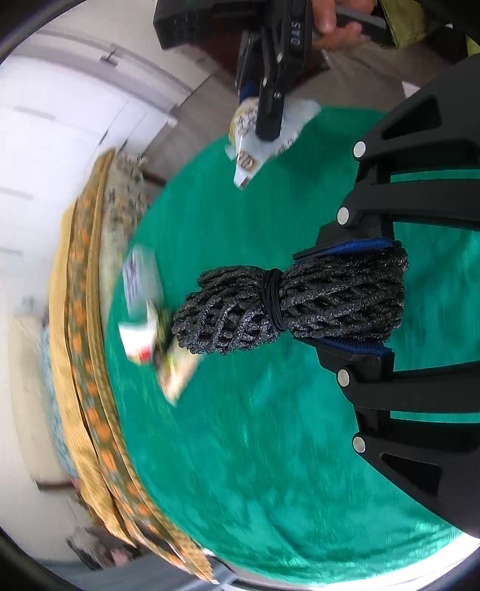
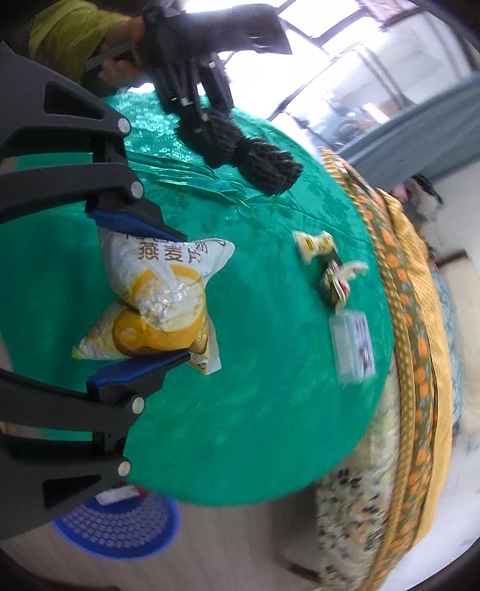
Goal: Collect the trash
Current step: 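Carry the net and snack bag to the blue wastebasket and release both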
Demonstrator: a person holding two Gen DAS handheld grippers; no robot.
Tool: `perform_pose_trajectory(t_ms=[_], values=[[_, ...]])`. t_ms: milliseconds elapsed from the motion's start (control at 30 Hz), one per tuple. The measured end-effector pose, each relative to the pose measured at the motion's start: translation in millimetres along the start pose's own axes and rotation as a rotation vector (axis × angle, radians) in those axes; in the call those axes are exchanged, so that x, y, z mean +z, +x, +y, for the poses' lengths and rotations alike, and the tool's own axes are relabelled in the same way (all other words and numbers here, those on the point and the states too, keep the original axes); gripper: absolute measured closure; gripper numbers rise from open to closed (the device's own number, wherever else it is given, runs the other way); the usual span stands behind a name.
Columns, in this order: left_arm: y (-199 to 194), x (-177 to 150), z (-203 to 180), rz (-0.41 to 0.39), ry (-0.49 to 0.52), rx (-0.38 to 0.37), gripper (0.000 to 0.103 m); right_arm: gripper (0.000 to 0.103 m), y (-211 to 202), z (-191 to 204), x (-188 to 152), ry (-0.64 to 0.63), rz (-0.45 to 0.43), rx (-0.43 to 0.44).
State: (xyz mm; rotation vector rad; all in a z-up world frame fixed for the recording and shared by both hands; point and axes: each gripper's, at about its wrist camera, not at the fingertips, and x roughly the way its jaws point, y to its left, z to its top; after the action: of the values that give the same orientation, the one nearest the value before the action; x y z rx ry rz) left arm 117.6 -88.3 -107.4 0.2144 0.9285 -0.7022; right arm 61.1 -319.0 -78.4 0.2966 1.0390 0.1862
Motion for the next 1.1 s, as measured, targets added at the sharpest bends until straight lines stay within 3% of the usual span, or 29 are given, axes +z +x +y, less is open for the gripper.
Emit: perform_pose_trajectory(t_ms=[133,267,533,667,1000,1033,1100], values=[[6,9,-51,-0.011,0.035,-0.094,0.068,0.048,-42,-46,-12,0.096,-0.078,-0.021],[15,21,-110,-0.010,0.094,-0.185,0.068,0.048,-89,-104,-19,0.151,-0.153,-0.157],[68,43,-227,0.052,0.174,-0.310,0.067,0.048,-124,-200,-37,0.260,-0.168,-0.332],[114,43,-276,0.117,0.186,-0.330,0.066,0.048,-116,-247,-50,0.340,-0.138,-0.391],[222,27,-321,0.247,0.201,-0.253,0.066,0.046,-94,-316,-85,0.523,-0.114,-0.350],[230,27,-323,0.254,0.198,-0.251,0.065,0.045,-92,-319,-86,0.529,-0.112,-0.352],[249,28,-327,0.255,0.191,-0.249,0.052,0.024,-87,-326,-87,0.540,-0.122,-0.332]])
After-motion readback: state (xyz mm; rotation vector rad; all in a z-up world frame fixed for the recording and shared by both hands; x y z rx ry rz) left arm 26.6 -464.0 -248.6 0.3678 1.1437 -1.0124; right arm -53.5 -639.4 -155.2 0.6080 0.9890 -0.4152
